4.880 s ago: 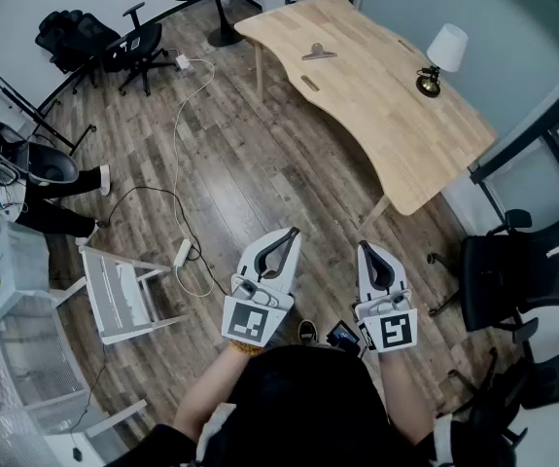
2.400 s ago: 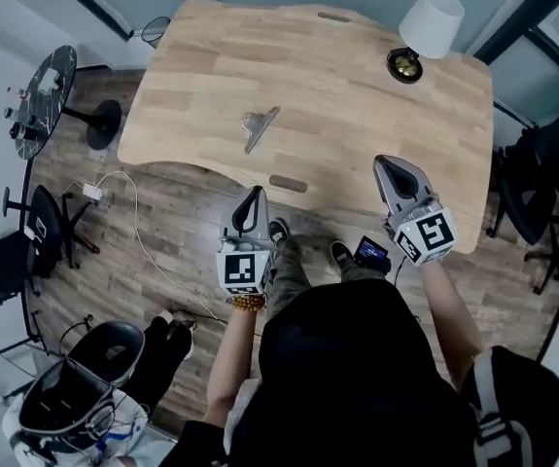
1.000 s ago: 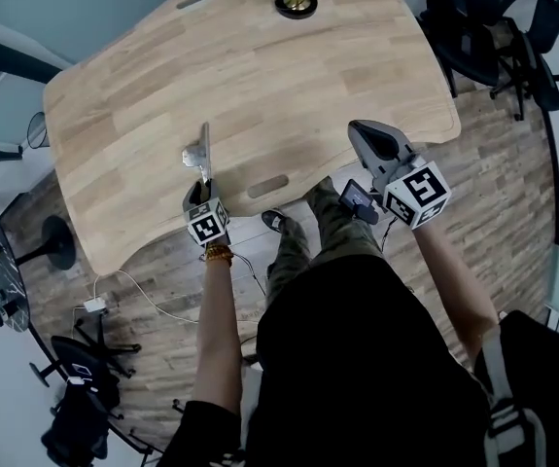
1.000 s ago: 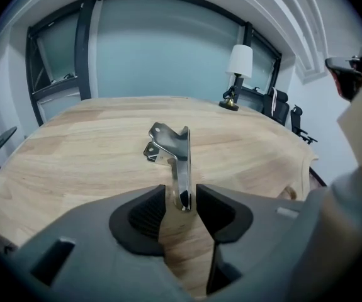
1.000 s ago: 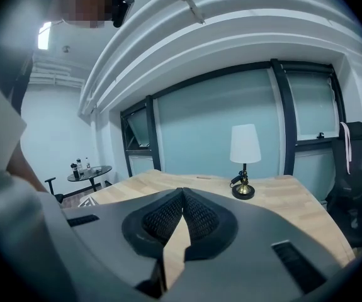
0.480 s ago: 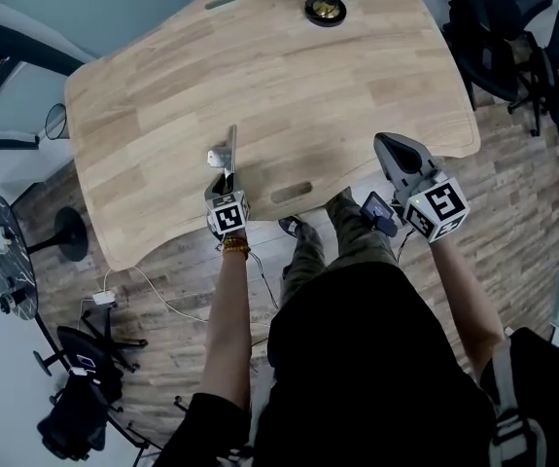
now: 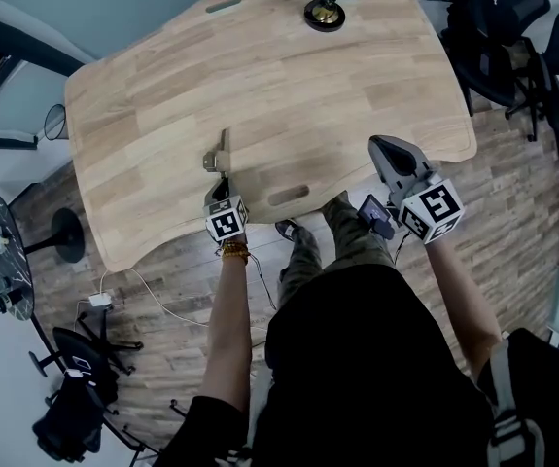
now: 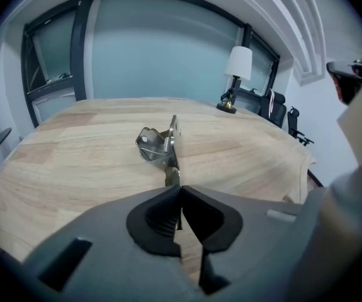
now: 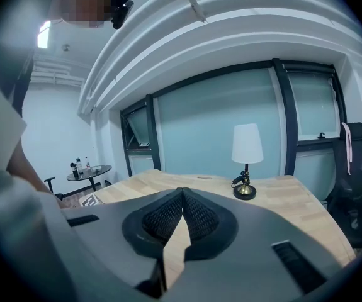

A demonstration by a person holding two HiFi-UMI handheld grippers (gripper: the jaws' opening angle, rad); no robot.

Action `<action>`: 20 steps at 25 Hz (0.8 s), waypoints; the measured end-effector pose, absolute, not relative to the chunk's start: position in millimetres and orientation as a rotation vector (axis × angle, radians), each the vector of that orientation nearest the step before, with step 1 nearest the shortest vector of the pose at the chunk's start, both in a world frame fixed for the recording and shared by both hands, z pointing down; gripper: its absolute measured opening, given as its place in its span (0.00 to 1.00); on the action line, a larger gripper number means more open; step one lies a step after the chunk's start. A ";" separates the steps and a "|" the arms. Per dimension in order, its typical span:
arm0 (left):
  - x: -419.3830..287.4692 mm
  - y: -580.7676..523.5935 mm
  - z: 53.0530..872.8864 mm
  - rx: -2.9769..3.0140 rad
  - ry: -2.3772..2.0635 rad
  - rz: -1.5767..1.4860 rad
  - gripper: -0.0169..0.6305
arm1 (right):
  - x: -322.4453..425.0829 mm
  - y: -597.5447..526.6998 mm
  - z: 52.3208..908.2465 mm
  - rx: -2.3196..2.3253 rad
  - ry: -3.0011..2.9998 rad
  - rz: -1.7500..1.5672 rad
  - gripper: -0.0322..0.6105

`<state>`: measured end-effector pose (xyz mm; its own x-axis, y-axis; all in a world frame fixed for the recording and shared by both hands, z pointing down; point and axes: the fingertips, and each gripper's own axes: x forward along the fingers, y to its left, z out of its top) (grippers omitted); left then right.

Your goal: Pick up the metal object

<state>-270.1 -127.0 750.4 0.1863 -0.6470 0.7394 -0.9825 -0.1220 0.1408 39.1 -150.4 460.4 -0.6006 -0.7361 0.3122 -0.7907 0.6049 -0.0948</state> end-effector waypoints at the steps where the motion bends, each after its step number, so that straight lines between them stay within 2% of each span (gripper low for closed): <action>1: -268.3 -125.9 750.6 1.847 -1.523 0.700 0.06 | 38.9 -150.1 460.8 1.252 -2.592 0.328 0.04; 20: -249.8 -126.5 717.1 1.938 -1.541 0.678 0.06 | 56.5 -158.3 455.3 1.303 -2.596 0.316 0.04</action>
<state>-249.8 -126.5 717.1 0.2091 -0.6904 0.6926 -0.9771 -0.1768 0.1187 56.5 -158.3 455.3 -0.5830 -0.7595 0.2887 -0.8066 0.5838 -0.0929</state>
